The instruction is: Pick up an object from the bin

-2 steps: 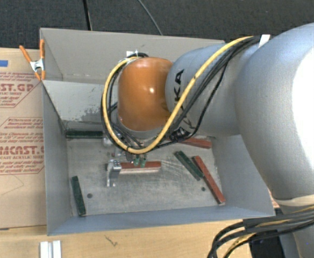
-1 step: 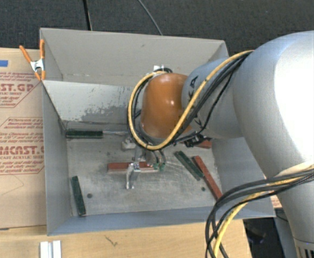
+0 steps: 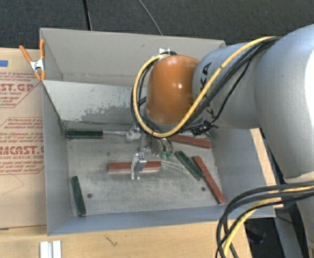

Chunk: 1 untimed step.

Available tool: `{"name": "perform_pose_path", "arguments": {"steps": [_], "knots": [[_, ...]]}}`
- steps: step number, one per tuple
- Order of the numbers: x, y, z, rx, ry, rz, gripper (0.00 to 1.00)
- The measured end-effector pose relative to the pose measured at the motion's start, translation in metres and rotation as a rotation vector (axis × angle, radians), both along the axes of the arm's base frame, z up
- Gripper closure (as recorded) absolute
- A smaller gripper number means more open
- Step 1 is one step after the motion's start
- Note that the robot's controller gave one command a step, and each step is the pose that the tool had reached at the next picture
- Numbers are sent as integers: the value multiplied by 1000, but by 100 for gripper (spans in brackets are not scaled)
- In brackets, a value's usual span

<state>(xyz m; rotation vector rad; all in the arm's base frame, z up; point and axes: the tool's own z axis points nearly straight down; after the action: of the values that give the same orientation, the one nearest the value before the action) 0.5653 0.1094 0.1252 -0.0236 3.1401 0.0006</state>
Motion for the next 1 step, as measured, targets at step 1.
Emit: {"name": "perform_pose_path", "arguments": {"steps": [1], "knots": [[0, -1, -55, 4, -9, -26, 0]]}}
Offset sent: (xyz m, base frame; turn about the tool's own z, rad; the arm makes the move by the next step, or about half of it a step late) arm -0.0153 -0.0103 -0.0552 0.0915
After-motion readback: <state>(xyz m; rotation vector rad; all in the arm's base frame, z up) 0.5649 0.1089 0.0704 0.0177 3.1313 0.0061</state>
